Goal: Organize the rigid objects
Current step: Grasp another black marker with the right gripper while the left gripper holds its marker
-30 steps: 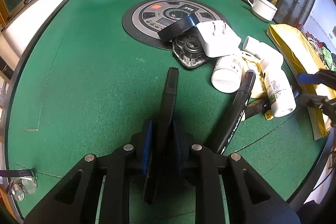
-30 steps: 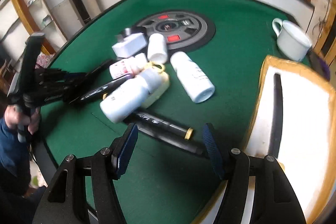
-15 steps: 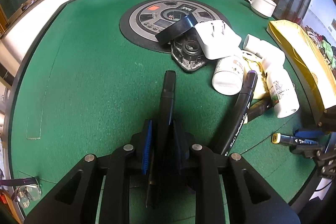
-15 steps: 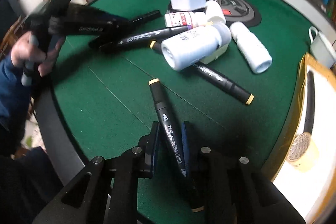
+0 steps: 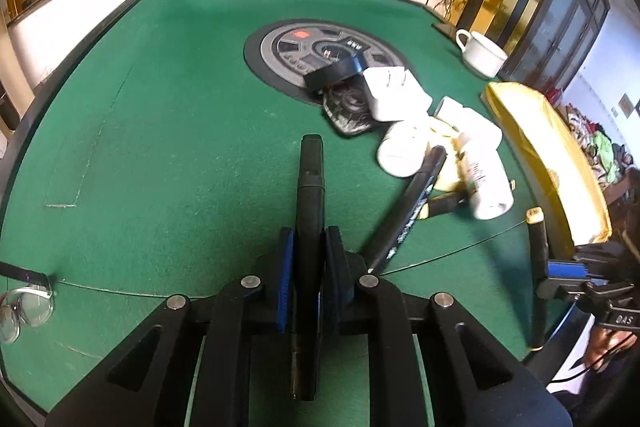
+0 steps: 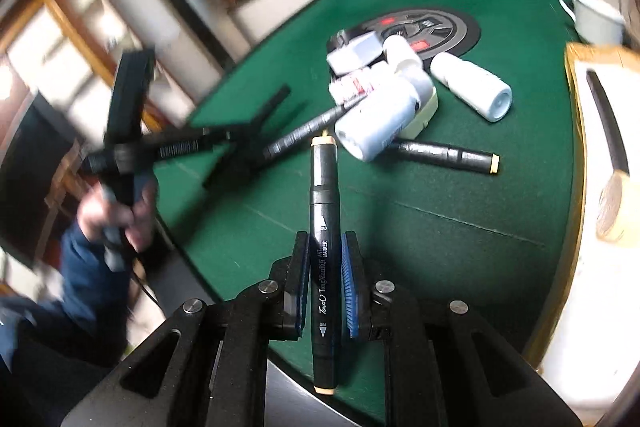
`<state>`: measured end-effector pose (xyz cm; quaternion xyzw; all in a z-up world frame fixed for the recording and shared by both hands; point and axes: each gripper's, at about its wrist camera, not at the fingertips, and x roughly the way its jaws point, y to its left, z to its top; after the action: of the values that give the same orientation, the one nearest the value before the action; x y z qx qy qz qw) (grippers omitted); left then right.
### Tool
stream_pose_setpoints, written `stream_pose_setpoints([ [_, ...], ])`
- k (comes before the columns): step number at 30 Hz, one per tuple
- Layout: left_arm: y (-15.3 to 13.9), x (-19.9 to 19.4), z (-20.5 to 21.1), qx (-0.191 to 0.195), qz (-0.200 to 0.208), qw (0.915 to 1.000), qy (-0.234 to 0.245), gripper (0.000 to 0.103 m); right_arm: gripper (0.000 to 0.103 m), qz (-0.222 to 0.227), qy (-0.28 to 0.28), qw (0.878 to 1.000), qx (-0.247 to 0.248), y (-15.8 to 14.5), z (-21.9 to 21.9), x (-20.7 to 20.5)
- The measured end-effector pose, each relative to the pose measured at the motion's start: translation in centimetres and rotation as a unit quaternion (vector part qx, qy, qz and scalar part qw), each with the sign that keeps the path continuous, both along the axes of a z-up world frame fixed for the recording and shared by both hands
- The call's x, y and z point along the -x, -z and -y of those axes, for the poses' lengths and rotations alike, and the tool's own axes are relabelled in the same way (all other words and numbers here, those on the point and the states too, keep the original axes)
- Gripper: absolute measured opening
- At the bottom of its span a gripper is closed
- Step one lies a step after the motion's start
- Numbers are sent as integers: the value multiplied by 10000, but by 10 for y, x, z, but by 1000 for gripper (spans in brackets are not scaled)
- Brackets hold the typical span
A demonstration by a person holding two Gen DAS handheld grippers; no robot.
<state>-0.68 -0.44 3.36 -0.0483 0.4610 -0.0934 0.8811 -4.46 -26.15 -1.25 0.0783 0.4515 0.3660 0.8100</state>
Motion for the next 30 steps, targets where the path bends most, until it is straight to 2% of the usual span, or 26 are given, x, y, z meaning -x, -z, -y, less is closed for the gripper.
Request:
stream_pose_setpoints([
  [6, -24, 8, 17, 266, 257, 9991, 183, 13, 14, -180, 281, 9980, -535, 4, 12, -9],
  [13, -41, 12, 60, 407, 404, 9964, 631, 13, 14, -89, 555, 9936, -982, -2, 34, -9],
  [22, -60, 3, 140, 727, 411, 9874, 1342, 13, 14, 45, 1111, 9836, -1423, -12, 91, -10],
  [30, -77, -18, 226, 934, 340, 9769, 1894, 13, 14, 246, 1777, 9740, -1383, -27, 157, -12],
])
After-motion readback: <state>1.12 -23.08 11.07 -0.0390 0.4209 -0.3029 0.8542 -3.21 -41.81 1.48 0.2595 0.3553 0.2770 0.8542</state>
